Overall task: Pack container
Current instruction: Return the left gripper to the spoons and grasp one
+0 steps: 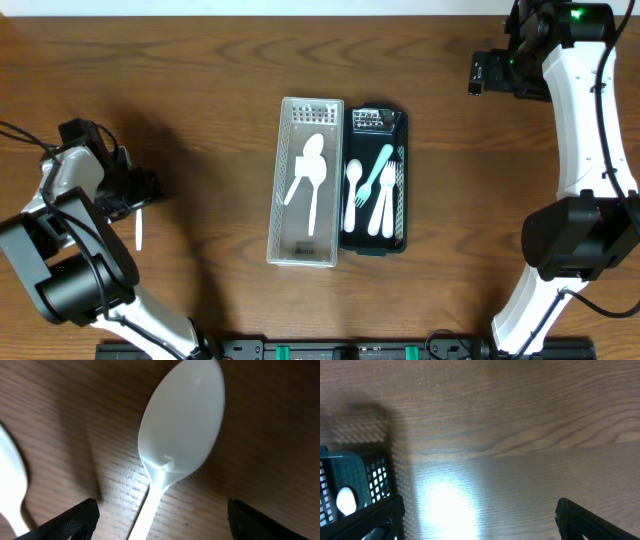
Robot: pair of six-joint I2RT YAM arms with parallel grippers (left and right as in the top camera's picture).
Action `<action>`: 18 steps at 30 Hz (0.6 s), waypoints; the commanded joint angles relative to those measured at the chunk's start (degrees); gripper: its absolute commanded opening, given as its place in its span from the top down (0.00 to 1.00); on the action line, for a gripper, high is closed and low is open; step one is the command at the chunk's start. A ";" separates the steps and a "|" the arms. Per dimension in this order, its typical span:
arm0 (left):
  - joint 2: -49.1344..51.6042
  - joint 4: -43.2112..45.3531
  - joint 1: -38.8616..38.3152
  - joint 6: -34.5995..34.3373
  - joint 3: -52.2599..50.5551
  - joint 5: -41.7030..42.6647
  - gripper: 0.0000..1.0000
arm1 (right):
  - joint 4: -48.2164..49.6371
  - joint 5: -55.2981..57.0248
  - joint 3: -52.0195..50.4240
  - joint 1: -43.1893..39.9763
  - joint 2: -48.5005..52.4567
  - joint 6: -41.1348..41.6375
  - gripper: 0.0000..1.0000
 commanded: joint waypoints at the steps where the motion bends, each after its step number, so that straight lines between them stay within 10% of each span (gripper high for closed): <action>1: 2.64 0.00 0.13 1.40 -0.09 0.83 0.15 | -0.02 0.15 0.83 -0.48 -1.07 -0.83 0.01; 9: 3.56 -0.07 0.13 1.38 -0.09 0.83 0.19 | -0.44 0.15 0.83 -0.48 -1.07 -0.83 0.01; 18: 3.56 -0.02 0.13 1.38 -0.09 0.83 0.73 | -1.11 0.13 0.83 -0.48 -1.07 -0.83 0.01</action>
